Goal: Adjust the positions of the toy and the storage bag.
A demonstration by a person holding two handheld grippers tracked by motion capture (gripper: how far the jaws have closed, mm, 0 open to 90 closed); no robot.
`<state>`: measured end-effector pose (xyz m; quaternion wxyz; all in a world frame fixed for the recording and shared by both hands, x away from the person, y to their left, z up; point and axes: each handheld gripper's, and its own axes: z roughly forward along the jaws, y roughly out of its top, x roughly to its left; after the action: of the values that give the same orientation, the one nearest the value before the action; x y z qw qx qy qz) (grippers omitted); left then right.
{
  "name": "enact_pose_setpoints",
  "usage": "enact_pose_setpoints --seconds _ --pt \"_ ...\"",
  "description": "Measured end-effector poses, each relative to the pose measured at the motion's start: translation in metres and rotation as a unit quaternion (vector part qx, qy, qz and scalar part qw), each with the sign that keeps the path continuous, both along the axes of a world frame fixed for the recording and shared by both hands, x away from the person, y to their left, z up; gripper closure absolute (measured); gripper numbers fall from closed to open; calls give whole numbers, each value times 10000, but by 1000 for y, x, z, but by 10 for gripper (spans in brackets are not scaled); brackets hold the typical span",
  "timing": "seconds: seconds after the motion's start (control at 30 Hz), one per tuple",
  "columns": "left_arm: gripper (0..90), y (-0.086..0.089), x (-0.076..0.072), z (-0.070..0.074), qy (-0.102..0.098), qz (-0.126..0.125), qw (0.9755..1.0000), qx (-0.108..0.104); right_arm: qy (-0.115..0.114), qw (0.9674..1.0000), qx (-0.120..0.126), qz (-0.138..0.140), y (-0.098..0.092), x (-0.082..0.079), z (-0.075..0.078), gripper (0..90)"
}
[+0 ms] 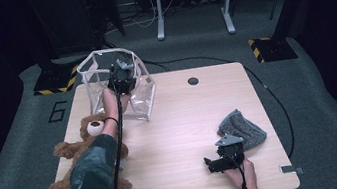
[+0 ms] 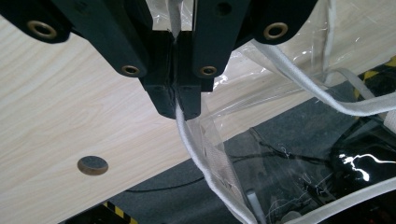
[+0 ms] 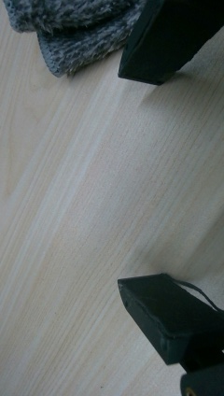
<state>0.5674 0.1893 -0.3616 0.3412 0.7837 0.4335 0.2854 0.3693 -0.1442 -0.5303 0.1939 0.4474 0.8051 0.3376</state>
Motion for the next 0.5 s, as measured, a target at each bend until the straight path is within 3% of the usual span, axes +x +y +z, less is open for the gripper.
enact_pose_setpoints --seconds 0.17,0.5 --pt "873 -4 -4 1 30 -67 9999 -93 -1 10000 22 -11 0 0 0 12" --pt "873 -14 -16 1 115 -245 9996 -49 9 10000 18 -41 0 0 0 15"
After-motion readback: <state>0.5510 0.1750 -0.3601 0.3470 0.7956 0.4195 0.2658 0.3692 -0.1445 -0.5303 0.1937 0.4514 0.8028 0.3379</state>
